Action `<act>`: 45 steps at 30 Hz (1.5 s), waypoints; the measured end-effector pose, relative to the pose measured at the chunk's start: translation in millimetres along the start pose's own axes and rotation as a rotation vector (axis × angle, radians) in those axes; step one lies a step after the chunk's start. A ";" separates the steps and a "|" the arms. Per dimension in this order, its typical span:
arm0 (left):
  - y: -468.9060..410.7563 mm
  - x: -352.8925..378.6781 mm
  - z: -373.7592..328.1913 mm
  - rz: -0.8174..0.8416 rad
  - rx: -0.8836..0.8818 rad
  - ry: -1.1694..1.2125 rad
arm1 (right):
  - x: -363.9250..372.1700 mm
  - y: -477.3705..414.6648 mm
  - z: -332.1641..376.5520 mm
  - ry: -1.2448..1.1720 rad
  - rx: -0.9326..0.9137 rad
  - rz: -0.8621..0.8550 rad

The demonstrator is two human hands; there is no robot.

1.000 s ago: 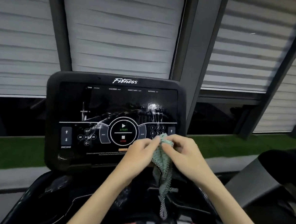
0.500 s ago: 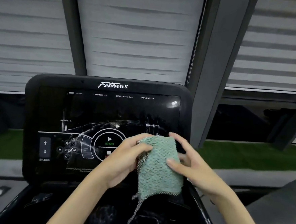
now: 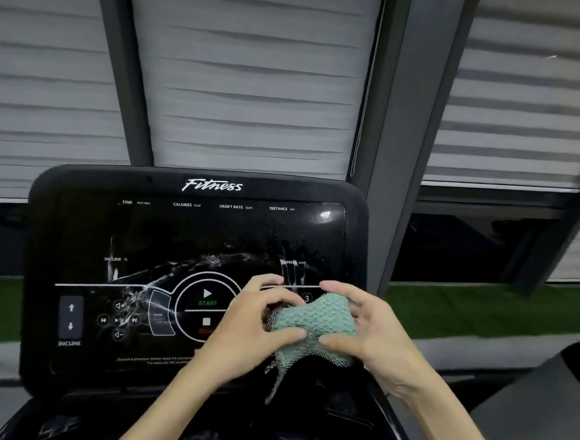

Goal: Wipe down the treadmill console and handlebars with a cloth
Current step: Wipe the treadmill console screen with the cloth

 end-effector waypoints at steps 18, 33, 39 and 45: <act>-2.2 -21.6 -10.5 -0.337 -0.084 -0.017 | 12.9 15.9 39.3 0.570 -0.448 -0.585; -23.9 -6.6 -12.6 -0.129 -0.102 0.371 | 20.1 -7.4 29.3 0.660 -0.508 -0.412; -37.5 -4.2 2.5 -0.054 -0.152 0.371 | -23.7 -29.3 23.1 -0.185 -0.242 -0.425; -54.4 -3.6 -10.6 -0.117 -0.015 0.337 | -3.9 -47.9 7.5 -0.441 -0.091 -0.271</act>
Point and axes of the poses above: each hand's wrist, its own y-axis away from the middle knuckle, its own x-axis out of the palm, z = x × y, the point moved 10 cm from there along -y, towards the middle knuckle, and after that the axes turned 2 degrees about -y, right-handed, at the moved point
